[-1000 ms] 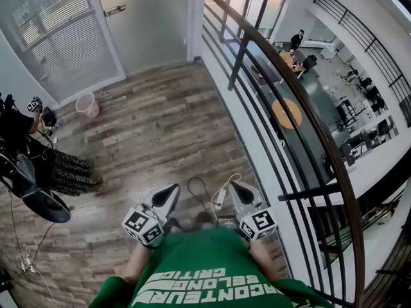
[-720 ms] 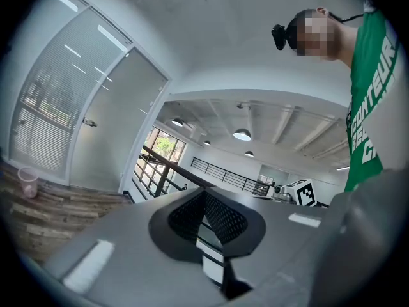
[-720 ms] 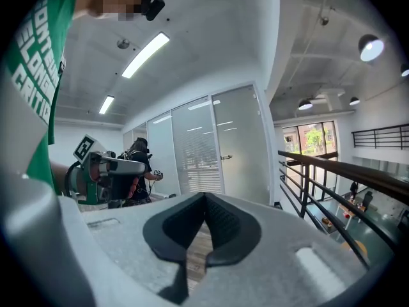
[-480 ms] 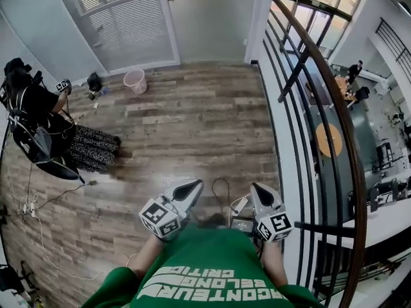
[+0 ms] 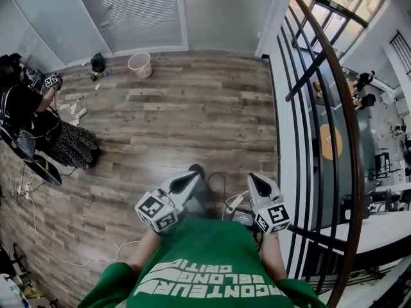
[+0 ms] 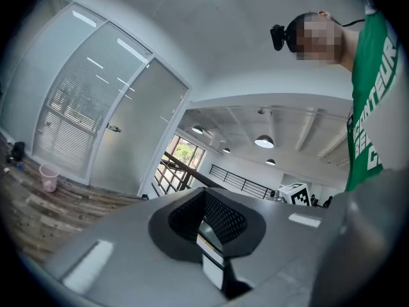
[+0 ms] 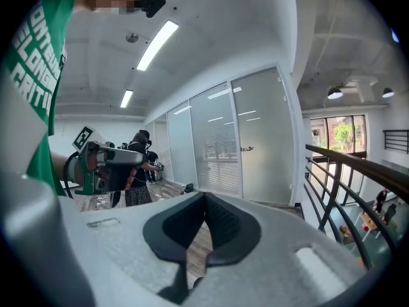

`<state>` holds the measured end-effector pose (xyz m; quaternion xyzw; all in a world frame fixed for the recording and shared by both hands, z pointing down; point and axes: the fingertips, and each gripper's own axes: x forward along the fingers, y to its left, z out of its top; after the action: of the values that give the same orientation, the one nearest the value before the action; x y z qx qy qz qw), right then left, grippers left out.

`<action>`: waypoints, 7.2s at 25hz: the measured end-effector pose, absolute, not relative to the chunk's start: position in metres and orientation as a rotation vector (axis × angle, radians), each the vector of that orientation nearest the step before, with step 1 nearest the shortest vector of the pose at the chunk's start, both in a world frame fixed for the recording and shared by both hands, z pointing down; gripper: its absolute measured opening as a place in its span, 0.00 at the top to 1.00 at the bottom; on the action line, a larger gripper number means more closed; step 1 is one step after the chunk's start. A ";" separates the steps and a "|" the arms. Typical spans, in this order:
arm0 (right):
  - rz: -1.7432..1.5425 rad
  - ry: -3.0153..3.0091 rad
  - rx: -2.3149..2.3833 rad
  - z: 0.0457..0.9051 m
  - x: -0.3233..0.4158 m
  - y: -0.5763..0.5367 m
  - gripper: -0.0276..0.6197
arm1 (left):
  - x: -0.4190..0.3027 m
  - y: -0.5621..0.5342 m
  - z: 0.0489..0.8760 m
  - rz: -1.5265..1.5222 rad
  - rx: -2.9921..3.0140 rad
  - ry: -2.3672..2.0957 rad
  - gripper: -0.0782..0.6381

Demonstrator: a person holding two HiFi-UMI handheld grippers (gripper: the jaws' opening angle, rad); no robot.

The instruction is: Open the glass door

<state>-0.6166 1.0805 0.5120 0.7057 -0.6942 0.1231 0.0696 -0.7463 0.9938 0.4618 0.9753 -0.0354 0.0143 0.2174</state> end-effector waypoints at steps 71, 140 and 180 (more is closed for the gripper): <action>0.434 -1.713 2.513 0.503 -0.187 0.912 0.97 | -0.282 0.781 0.454 0.158 2.626 0.374 0.87; 0.441 -2.175 1.992 0.502 0.192 0.499 0.97 | 0.036 0.420 0.461 -0.006 2.584 -0.252 0.87; 0.332 -2.474 1.245 0.508 0.083 0.176 0.97 | -0.086 0.186 0.473 -0.265 2.408 -0.890 0.87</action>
<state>0.0826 0.1763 0.5080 0.4392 -0.8733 0.1172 0.1751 -0.0858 0.1857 0.4733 0.8965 -0.3313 -0.0985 0.2770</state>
